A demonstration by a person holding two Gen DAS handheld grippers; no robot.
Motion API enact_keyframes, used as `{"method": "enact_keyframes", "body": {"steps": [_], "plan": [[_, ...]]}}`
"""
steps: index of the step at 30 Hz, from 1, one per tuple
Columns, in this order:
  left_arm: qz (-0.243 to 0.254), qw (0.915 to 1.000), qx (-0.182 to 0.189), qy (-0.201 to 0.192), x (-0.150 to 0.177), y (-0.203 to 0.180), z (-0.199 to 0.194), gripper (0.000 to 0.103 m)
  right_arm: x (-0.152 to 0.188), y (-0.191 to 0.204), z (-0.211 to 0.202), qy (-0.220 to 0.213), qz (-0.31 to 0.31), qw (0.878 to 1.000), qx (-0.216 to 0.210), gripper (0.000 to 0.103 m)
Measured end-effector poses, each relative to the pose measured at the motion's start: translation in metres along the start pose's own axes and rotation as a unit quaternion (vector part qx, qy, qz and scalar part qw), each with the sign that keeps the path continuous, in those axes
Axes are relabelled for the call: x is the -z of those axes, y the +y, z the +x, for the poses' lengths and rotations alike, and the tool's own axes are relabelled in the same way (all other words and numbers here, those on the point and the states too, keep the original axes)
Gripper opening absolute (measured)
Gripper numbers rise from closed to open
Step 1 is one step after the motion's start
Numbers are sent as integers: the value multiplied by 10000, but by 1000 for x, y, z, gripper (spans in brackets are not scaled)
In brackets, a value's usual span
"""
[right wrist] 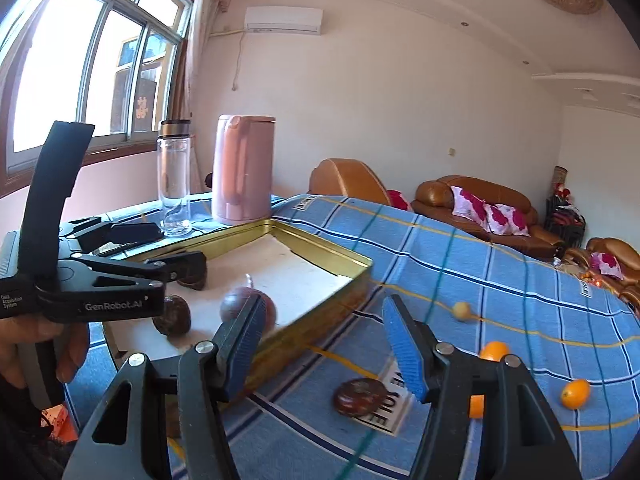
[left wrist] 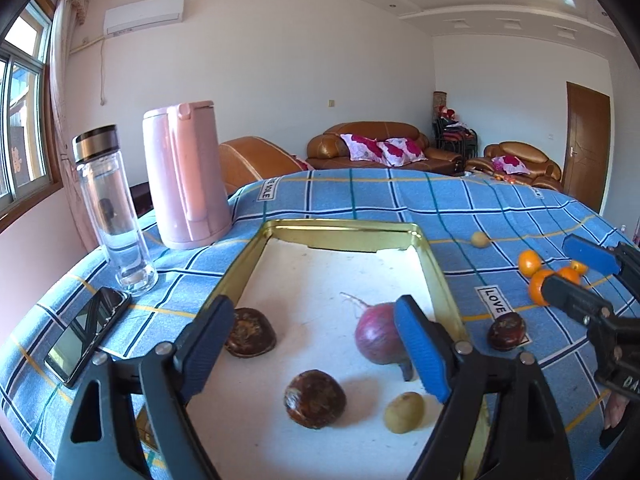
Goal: Organize fruits
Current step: 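Grasp another dark brown fruit beside the LOVE SOLE label with the left tool, then grasp a large orange with the right tool while the left holds the brown fruit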
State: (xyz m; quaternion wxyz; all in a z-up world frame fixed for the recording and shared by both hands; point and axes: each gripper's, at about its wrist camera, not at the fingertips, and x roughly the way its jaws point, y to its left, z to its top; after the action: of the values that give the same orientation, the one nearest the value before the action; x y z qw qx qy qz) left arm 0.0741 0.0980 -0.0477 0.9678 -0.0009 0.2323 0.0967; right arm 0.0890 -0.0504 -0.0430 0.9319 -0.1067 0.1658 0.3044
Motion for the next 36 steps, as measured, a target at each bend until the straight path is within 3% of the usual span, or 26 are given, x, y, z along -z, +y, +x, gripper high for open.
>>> {"method": "enact_keyframes", "body": {"steps": [6,10,13,20,26,30,32,36], "plan": [[611,9970,472,-92,-2,-55,-11,85,15,-64,-23,134,601,9940,909,64],[982,9918,813,44,-3,-93,-7,83,26,-91,-27,277,973,9882,1152,64],[1233,9868,1021,241,-2,-121,0,75,30,-105,-28,421,1025,9847,1344,64],[1514,9757,1182,1054,8,-162,37,53,39,-131,-28,660,1407,9793,1299,64],[1704,9662,1259,1468,12,-173,56,54,40,-130,-25,741,1388,9798,1232,64],[1676,9664,1235,1510,10,-169,61,48,41,-130,-25,755,1403,9795,1234,64],[1618,9681,1201,1489,9,-164,61,37,41,-130,-25,762,1417,9790,1254,64],[1455,9702,1150,1561,8,-158,65,35,41,-129,-24,799,1397,9786,1283,64]]}}
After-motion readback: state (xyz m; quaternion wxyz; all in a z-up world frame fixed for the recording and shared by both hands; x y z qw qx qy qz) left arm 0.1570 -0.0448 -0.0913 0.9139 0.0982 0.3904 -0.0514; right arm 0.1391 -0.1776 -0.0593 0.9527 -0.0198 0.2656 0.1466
